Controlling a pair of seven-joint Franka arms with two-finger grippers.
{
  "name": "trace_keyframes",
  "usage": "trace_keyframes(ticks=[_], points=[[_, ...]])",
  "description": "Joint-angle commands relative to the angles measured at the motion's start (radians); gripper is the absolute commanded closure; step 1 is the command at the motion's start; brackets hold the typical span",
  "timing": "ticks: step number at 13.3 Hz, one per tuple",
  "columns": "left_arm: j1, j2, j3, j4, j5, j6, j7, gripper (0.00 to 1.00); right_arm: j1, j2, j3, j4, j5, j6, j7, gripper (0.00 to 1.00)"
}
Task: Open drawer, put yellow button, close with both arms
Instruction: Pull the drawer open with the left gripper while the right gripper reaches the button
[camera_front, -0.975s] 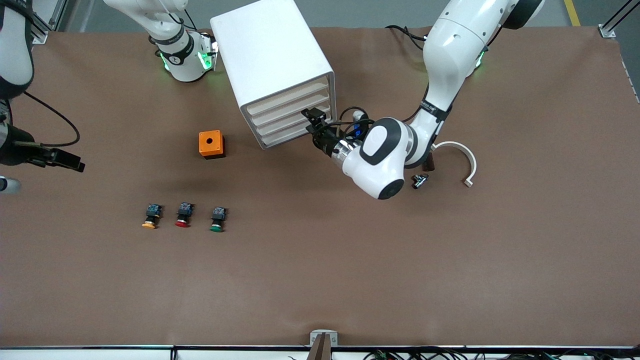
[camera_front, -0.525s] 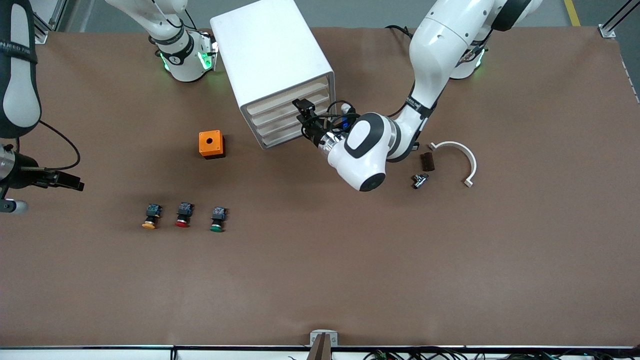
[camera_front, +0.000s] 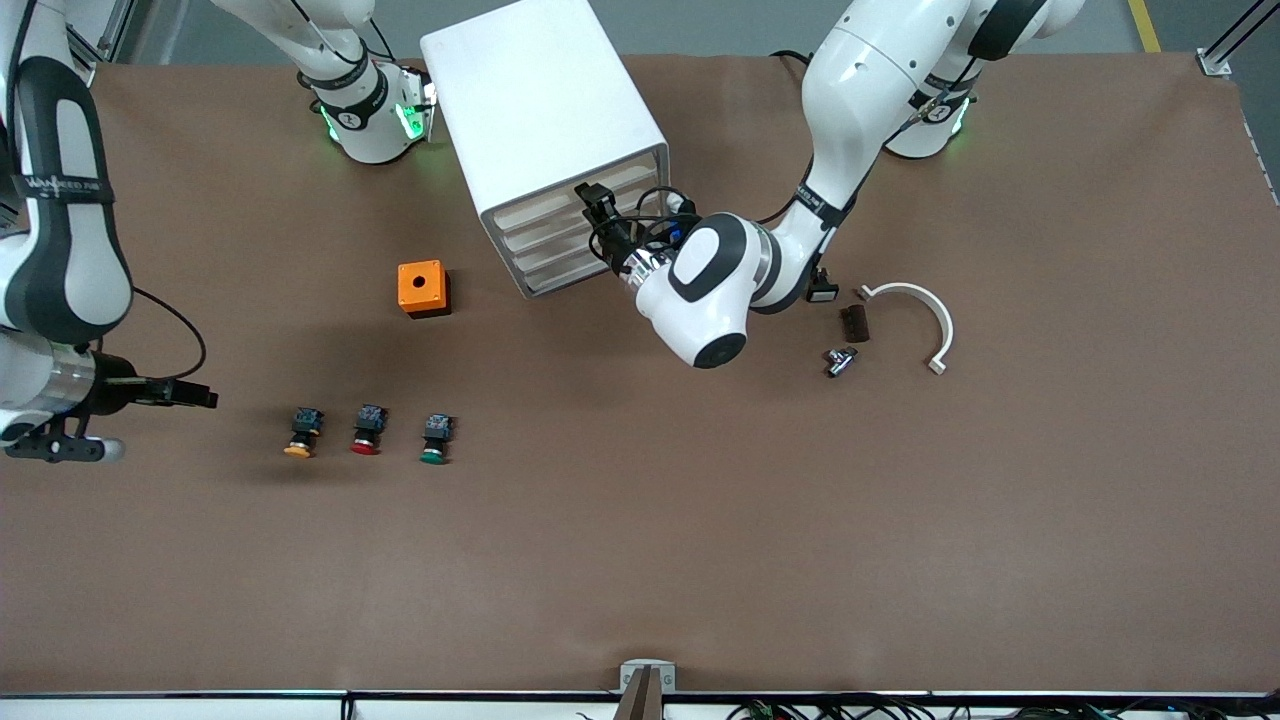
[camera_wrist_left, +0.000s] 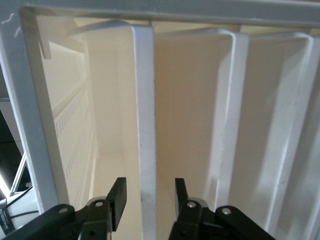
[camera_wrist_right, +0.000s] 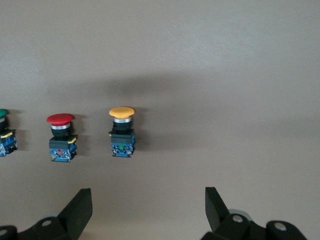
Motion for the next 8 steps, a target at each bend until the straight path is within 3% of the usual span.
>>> trace_keyframes(ticks=[1, 3, 8], points=[[-0.010, 0.010, 0.012, 0.021, -0.023, -0.010, -0.009, 0.83, 0.027, 0.040, 0.001, 0.003, 0.038, 0.032, 0.005, 0.00], [-0.004, 0.014, 0.024, 0.024, -0.016, -0.009, 0.001, 0.90, 0.053, 0.071, 0.001, 0.001, 0.047, 0.072, 0.024, 0.00], [0.039, 0.021, 0.126, 0.078, -0.017, 0.003, 0.115, 0.91, 0.087, 0.134, 0.003, -0.106, 0.077, 0.292, 0.028, 0.00]])
